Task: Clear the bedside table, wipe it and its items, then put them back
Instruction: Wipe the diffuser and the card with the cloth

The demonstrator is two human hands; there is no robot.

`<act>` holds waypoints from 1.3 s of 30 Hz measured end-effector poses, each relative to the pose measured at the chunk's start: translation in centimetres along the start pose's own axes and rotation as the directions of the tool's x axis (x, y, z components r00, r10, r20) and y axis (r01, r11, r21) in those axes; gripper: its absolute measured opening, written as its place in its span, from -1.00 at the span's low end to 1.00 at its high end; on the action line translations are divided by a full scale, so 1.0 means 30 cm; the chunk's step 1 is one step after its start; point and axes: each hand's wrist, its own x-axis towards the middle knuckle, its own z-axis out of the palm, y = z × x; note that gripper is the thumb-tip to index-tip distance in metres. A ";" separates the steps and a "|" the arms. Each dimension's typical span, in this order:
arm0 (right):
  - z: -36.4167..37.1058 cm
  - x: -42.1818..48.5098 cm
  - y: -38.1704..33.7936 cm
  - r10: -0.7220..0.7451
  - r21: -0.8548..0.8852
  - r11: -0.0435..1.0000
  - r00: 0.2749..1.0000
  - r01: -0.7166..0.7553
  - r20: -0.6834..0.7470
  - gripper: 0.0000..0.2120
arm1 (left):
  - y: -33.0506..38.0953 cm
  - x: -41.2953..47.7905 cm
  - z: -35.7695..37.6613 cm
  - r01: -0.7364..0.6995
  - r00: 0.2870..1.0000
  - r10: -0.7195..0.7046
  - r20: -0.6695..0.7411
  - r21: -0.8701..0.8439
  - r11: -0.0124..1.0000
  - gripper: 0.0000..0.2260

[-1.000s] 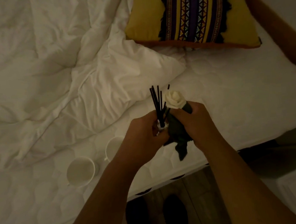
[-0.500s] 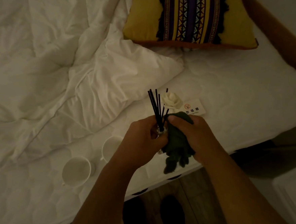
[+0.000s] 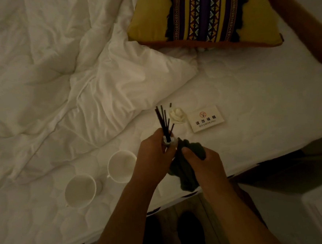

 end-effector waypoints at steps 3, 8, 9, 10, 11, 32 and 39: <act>-0.010 0.006 0.045 0.046 -0.026 0.999 0.999 -0.046 -0.019 -0.82 | -0.043 0.017 0.041 0.084 0.996 -0.086 -0.021 -0.061 0.995 -0.84; -0.037 0.028 0.071 0.073 0.010 0.997 0.997 -0.073 -0.036 -0.78 | -0.111 0.043 0.101 0.208 0.978 -0.207 0.025 -0.072 0.975 -0.77; -0.046 0.034 0.068 0.075 0.008 0.997 0.996 -0.075 -0.039 -0.79 | -0.118 0.045 0.108 0.233 0.972 -0.231 0.036 -0.094 0.968 -0.75; -0.054 0.036 0.062 0.079 0.010 0.997 0.996 -0.079 -0.040 -0.80 | -0.123 0.044 0.110 0.240 0.971 -0.239 0.025 -0.097 0.966 -0.73; -0.066 0.039 0.053 0.085 0.014 0.996 0.996 -0.084 -0.043 -0.80 | -0.119 0.041 0.110 0.239 0.971 -0.239 0.003 -0.082 0.968 -0.71; -0.386 0.147 0.007 0.107 0.165 0.984 0.969 -0.071 -0.221 -0.86 | 0.102 0.237 0.408 0.501 0.849 -0.527 -0.030 -0.268 0.823 -0.59; -0.411 0.118 0.008 0.050 0.114 0.993 0.974 -0.026 -0.219 -0.86 | 0.079 0.302 0.437 0.561 0.818 -0.575 0.025 -0.260 0.786 -0.56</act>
